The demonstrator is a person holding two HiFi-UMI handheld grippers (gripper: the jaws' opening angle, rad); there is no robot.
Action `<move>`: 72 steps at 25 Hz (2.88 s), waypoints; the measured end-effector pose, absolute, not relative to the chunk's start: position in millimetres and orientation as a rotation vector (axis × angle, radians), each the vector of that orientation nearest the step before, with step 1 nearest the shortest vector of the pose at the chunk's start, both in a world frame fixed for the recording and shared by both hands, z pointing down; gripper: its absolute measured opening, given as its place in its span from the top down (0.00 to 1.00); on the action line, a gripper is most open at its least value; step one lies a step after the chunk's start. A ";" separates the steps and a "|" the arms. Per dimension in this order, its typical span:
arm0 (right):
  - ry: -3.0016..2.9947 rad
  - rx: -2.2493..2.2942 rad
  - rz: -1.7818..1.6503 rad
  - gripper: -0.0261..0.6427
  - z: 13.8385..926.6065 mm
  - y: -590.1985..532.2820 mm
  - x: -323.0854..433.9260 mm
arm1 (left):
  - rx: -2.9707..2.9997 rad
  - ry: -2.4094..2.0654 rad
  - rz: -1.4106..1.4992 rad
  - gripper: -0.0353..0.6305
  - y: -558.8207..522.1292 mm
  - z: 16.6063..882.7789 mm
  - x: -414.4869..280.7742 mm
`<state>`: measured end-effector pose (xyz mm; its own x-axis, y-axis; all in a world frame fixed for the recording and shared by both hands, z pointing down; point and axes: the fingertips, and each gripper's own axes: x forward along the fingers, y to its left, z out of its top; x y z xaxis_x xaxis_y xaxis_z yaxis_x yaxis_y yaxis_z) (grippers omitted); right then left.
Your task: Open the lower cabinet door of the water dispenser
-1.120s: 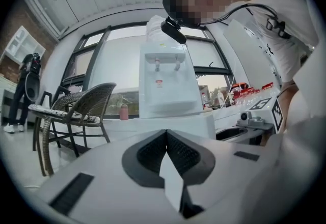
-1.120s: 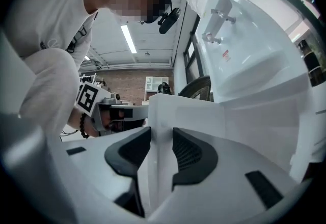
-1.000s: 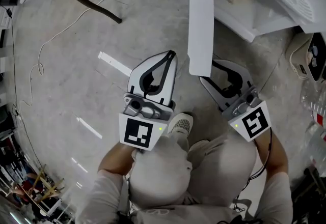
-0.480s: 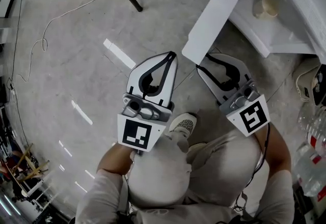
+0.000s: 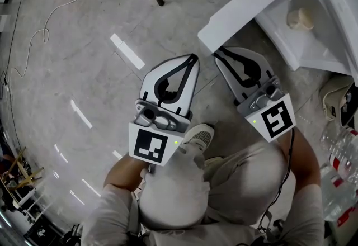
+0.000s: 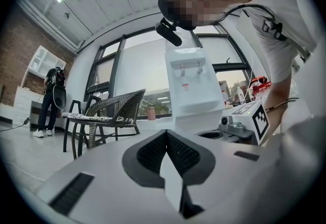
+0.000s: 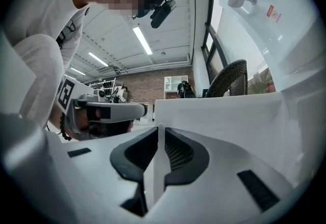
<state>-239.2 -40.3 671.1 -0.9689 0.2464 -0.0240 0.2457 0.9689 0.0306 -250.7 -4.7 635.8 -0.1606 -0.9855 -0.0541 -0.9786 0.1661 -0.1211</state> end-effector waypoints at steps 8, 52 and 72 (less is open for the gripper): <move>3.087 0.361 0.032 0.90 670.6 -41.6 -260.9 | -1.981 2.298 -0.099 0.94 -10.4 642.6 -253.3; 3.032 -0.453 -0.001 0.92 608.5 -153.3 -73.3 | -2.238 2.021 0.008 0.94 -112.3 617.5 -155.5; 2.916 -0.916 -0.016 0.92 548.6 -180.7 34.0 | -2.332 1.904 0.049 0.94 -140.4 549.6 -106.4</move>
